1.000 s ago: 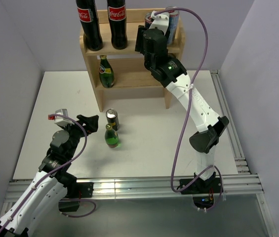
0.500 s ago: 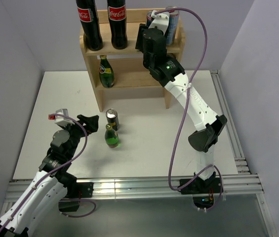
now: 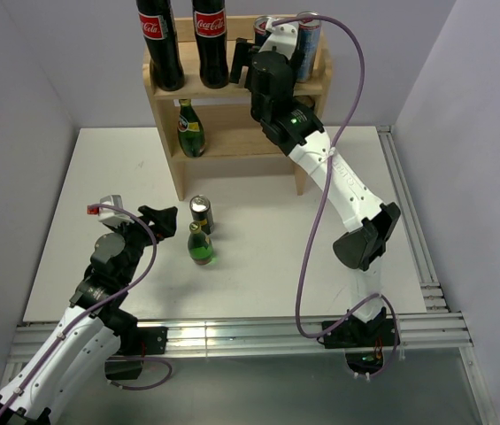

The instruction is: Place and organize the beverage onto the shelf

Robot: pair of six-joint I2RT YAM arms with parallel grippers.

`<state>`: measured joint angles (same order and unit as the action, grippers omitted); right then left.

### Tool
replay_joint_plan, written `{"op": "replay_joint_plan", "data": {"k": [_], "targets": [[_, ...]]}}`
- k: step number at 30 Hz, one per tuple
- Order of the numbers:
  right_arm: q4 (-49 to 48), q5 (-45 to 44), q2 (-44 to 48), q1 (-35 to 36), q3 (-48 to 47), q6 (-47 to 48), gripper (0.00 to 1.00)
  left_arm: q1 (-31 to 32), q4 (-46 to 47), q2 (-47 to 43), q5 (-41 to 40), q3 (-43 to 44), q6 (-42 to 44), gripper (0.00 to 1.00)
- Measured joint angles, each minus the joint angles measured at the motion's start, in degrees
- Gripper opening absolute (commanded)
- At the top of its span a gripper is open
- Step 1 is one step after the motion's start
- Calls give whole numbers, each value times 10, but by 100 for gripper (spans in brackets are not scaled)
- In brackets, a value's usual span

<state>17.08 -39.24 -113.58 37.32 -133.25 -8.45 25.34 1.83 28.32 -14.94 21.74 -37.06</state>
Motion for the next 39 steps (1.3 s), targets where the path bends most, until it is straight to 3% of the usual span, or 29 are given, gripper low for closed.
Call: {"op": "replay_joint_plan", "data": {"k": [26,39], "targets": [[-20,24,126,6,162,-38,100,1,0,0,-7,0,0,99],[1,11,303,83,418,-94,100,2,2,12,-1,0,-1,99]]}}
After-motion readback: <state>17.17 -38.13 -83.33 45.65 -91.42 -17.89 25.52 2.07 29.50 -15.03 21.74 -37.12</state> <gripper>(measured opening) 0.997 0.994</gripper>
